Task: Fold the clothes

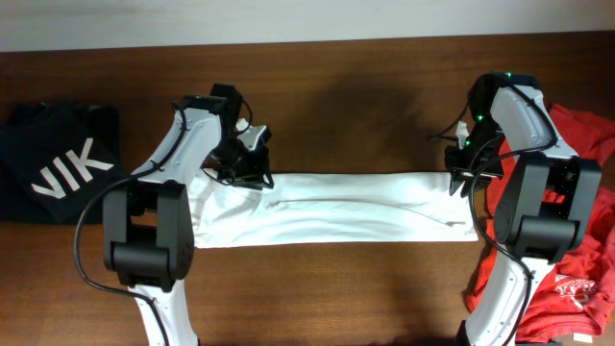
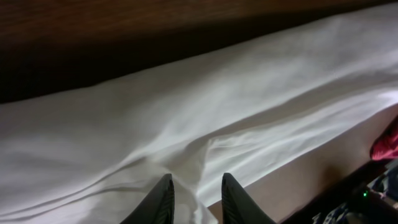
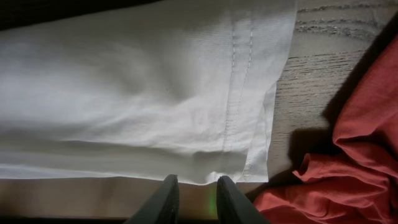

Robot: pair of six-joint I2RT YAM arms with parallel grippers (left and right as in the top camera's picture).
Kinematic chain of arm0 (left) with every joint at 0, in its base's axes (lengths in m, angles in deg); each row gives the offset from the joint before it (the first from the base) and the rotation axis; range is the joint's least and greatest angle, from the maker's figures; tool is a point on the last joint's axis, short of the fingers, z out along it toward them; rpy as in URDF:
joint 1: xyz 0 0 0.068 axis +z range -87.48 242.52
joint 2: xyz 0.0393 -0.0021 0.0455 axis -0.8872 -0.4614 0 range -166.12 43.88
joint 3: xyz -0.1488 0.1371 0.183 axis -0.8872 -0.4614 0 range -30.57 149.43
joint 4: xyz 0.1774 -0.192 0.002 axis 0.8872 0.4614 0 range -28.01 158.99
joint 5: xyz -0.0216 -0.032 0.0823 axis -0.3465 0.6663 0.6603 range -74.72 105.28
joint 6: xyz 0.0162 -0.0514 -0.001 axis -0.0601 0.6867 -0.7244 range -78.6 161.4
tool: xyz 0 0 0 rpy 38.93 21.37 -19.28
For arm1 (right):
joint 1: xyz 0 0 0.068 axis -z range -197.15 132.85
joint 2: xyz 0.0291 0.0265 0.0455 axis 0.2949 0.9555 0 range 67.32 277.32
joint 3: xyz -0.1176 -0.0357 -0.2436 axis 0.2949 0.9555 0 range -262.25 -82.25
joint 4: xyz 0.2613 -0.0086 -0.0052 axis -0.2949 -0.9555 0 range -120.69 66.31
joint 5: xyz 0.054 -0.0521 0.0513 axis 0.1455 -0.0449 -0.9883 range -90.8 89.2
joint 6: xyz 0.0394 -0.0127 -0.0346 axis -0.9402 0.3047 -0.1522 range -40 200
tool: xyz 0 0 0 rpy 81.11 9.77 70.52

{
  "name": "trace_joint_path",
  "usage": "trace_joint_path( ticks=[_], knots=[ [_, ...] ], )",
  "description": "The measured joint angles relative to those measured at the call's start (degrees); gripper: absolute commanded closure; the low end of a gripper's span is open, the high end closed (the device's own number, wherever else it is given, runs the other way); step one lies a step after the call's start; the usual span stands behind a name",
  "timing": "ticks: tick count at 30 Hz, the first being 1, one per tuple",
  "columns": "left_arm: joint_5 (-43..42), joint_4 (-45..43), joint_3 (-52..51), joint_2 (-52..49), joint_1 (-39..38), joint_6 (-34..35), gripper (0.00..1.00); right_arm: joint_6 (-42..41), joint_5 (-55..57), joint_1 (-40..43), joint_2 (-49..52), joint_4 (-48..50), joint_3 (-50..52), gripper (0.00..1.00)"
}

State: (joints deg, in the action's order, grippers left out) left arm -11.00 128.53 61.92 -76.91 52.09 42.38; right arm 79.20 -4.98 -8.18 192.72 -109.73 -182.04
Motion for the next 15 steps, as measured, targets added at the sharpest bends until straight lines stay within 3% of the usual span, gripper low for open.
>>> trace_joint_path(
  ticks=[10,15],
  knots=[
    [6.29,4.72,0.72,11.58,2.51,2.12,0.9,-0.02,0.0,0.0,0.0,0.04,0.0,0.75],
    [8.2,8.39,-1.51,14.1,-0.11,2.6,0.91,0.0,0.0,0.0,0.0,0.17,0.0,0.75]
  ],
)
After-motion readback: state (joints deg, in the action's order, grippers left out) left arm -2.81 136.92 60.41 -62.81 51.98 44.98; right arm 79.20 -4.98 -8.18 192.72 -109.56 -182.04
